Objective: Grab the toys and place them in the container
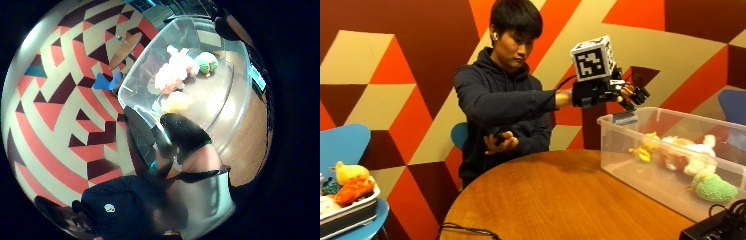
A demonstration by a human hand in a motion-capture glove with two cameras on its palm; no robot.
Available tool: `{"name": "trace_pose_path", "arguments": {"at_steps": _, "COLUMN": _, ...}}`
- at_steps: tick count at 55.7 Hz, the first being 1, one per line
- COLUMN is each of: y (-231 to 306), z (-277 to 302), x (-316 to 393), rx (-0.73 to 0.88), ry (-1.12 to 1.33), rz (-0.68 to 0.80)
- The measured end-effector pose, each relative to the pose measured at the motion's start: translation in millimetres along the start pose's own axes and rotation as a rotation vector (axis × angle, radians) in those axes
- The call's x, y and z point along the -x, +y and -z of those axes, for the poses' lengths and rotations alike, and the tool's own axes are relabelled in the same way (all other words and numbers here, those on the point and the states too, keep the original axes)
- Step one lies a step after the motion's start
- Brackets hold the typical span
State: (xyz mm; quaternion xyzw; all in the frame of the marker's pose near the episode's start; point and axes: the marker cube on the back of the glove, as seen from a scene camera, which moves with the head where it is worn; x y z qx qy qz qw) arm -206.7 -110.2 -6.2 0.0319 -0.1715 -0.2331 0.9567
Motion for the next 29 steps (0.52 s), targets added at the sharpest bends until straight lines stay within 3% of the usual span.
{"name": "trace_pose_path", "arguments": {"at_steps": 17, "y": 62.3, "z": 34.6, "x": -64.4, "rx": -0.100, "ry": -0.007, "rz": -0.123}}
{"name": "trace_pose_path", "arguments": {"at_steps": 29, "y": 118.7, "z": 26.2, "x": -113.8, "rx": -0.119, "ry": 0.033, "rz": -0.161}}
